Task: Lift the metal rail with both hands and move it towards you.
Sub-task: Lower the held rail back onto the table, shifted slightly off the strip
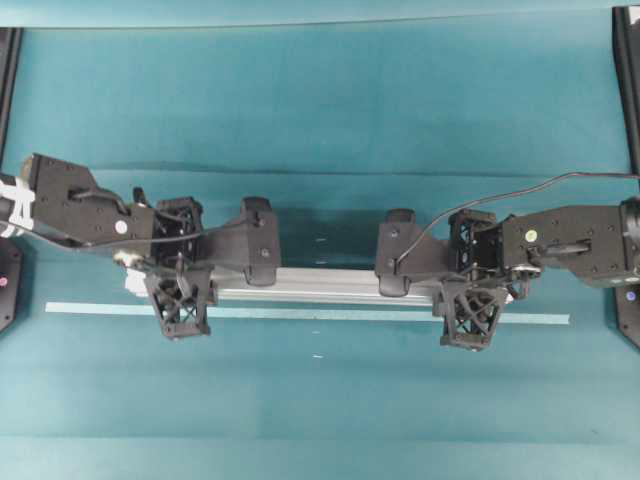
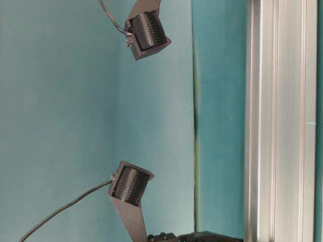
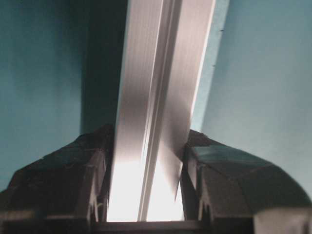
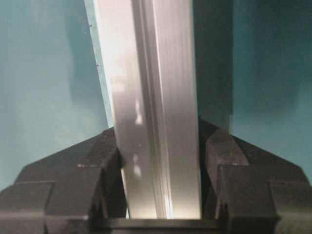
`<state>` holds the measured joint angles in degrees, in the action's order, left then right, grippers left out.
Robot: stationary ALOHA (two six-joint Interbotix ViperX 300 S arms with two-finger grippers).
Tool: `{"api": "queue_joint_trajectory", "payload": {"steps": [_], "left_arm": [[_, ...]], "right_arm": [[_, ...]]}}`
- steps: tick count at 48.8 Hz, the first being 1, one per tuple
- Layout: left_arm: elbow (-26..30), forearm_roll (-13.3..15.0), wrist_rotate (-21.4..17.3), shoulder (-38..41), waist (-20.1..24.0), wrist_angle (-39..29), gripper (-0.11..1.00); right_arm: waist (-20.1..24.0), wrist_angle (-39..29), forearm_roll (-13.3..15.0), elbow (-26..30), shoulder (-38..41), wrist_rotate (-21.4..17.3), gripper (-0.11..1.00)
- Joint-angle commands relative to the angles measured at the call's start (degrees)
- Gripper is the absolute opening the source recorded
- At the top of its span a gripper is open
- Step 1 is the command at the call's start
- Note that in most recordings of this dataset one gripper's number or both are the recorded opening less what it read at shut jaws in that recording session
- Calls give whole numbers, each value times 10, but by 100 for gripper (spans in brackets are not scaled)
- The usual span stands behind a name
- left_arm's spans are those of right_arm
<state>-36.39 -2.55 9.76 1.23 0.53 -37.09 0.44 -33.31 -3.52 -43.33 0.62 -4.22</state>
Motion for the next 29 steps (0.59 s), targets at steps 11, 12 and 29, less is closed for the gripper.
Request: {"api": "queue_joint_trajectory", "payload": {"steps": [11,12,29], "left_arm": [[5,5,43,-6,-3,21,28],[5,5,43,-6,-3,22,28],[1,5,48,-3,1,47,28]], "right_arm": [[7,21,-5,4,6,-3,40],[7,21,-5,4,6,-2,40],[5,23,-4,-1,8,-3,40]]}}
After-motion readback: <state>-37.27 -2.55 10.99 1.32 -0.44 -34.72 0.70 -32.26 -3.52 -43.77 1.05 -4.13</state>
